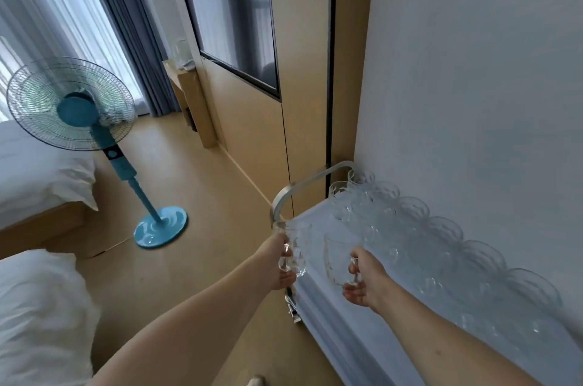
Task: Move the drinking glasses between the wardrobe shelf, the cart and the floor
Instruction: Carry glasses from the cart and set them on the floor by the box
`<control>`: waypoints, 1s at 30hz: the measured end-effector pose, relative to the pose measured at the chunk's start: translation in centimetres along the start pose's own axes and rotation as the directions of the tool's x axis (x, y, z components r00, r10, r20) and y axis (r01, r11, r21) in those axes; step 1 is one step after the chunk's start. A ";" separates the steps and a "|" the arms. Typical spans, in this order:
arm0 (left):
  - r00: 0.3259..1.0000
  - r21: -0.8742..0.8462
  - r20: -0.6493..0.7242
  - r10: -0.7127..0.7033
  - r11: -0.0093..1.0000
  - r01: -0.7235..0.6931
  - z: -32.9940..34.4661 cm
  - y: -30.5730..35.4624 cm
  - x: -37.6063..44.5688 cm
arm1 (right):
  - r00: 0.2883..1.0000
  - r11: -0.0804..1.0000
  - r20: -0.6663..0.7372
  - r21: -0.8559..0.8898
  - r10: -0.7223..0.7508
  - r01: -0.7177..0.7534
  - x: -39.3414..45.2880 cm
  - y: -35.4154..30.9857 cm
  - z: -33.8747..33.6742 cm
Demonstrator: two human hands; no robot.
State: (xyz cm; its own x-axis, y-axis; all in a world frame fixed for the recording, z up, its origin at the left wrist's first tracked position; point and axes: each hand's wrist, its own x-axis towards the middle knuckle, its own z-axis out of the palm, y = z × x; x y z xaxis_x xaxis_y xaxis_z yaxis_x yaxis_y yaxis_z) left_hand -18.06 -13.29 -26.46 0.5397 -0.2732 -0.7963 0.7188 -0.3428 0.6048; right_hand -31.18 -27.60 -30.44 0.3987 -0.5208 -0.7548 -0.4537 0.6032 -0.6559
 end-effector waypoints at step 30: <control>0.891 0.333 0.415 -0.183 0.942 0.039 4.6 5.8 22.7 | 0.936 0.898 -0.347 0.427 0.055 0.106 11.5 1.3 5.9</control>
State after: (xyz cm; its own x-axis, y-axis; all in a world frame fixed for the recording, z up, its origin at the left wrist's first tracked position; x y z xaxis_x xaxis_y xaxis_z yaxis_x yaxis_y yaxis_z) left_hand -3.67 -25.58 -40.94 0.1675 -0.5537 -0.8157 0.5524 -0.6326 0.5429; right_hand -22.51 -29.22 -39.94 0.0722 -0.6641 -0.7441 -0.0249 0.7446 -0.6670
